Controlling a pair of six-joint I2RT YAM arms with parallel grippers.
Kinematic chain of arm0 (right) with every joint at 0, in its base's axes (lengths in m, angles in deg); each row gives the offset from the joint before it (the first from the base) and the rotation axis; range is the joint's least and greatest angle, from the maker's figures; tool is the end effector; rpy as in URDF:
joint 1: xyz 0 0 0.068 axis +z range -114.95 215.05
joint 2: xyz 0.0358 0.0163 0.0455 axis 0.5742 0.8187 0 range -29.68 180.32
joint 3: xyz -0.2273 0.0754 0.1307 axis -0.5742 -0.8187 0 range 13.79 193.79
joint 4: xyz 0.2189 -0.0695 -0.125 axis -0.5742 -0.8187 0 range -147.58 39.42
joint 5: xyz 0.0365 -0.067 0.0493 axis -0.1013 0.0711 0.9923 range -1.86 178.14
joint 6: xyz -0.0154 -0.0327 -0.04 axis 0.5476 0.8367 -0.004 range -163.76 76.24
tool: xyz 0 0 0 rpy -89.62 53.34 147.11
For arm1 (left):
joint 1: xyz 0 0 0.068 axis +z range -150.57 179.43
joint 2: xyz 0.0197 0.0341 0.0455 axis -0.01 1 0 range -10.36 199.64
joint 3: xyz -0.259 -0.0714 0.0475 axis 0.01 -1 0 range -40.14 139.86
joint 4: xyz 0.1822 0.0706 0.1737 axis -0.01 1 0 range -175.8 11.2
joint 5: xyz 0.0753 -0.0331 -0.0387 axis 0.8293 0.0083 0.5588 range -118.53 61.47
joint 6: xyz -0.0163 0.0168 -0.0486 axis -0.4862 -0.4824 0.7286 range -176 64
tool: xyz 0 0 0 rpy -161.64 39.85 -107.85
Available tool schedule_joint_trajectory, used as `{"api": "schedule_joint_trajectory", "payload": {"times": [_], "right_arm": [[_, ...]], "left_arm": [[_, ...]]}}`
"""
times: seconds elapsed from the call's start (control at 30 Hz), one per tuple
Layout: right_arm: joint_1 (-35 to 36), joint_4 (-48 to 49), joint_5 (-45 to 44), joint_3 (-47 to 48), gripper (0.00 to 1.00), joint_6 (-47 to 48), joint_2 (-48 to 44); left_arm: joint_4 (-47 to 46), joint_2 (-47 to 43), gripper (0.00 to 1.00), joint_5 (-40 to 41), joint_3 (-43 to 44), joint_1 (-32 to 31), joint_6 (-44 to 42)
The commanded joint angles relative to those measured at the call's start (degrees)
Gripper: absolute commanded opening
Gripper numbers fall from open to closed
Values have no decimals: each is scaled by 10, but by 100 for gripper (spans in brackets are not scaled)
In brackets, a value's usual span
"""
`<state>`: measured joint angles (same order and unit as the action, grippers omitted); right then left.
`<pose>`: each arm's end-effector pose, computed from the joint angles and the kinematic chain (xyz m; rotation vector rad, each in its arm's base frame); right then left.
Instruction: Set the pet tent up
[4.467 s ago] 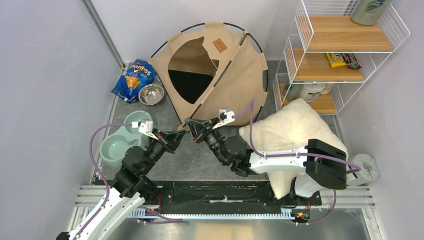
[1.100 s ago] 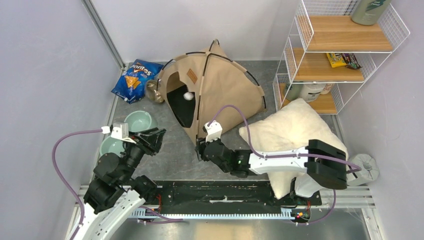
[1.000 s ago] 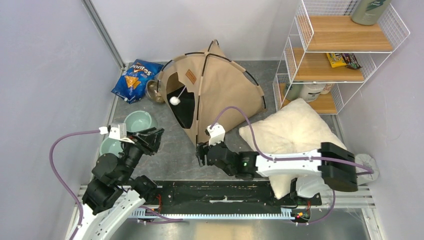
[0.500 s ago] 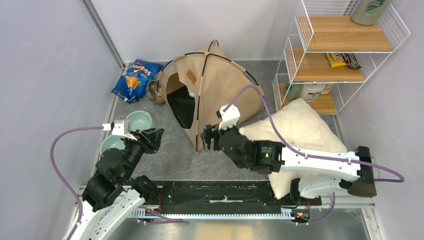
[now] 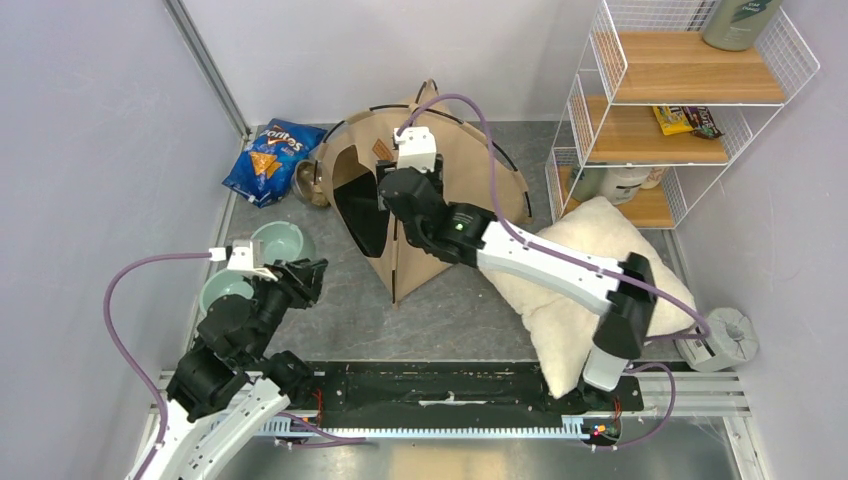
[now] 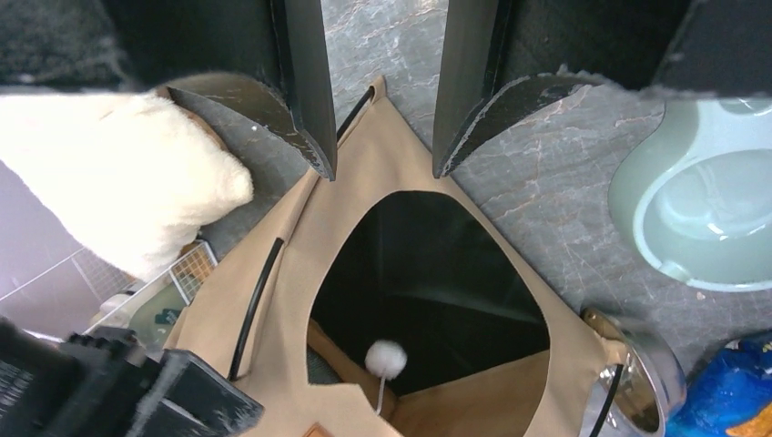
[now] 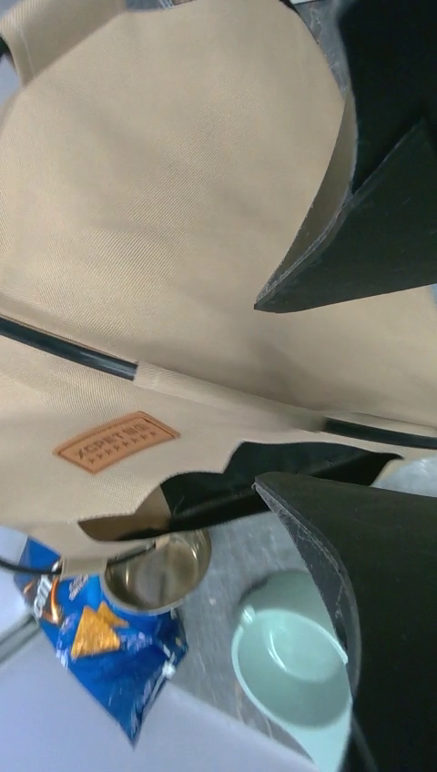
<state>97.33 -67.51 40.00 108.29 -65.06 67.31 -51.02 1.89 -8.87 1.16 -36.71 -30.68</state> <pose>0.2056 0.3344 0.3924 -0.0928 1.7984 0.2380 0.0508 -0.0223 0.3302 -0.1030 1.6888 -0.5237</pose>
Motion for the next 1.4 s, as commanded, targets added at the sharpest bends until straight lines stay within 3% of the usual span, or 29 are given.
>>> {"api": "schedule_joint_trajectory", "payload": {"times": [0.0, 0.17, 0.3, 0.43, 0.77, 1.13, 1.37], "right_arm": [[-19, 0, -15, 66, 65, 17, 57], [-23, 3, -44, 86, 41, 10, 81], [-32, 25, -54, 84, 14, 33, 83], [-37, 61, -50, 84, 0, 67, 69], [-37, 155, -9, 74, 0, 151, 12], [-40, 161, 73, 36, 0, 220, -23], [-88, 120, 217, 1, 0, 254, -45]], "left_arm": [[-5, 3, 49, 7, -28, -2, -4], [-5, -20, 49, 24, -60, -2, -19], [-2, -39, 49, 50, -63, -2, -33], [1, -48, 49, 53, -57, -2, -36], [11, -61, 48, 71, -75, -2, -30], [8, -57, 48, 60, -82, -2, -31], [4, -46, 49, 22, -84, -2, -29]]}}
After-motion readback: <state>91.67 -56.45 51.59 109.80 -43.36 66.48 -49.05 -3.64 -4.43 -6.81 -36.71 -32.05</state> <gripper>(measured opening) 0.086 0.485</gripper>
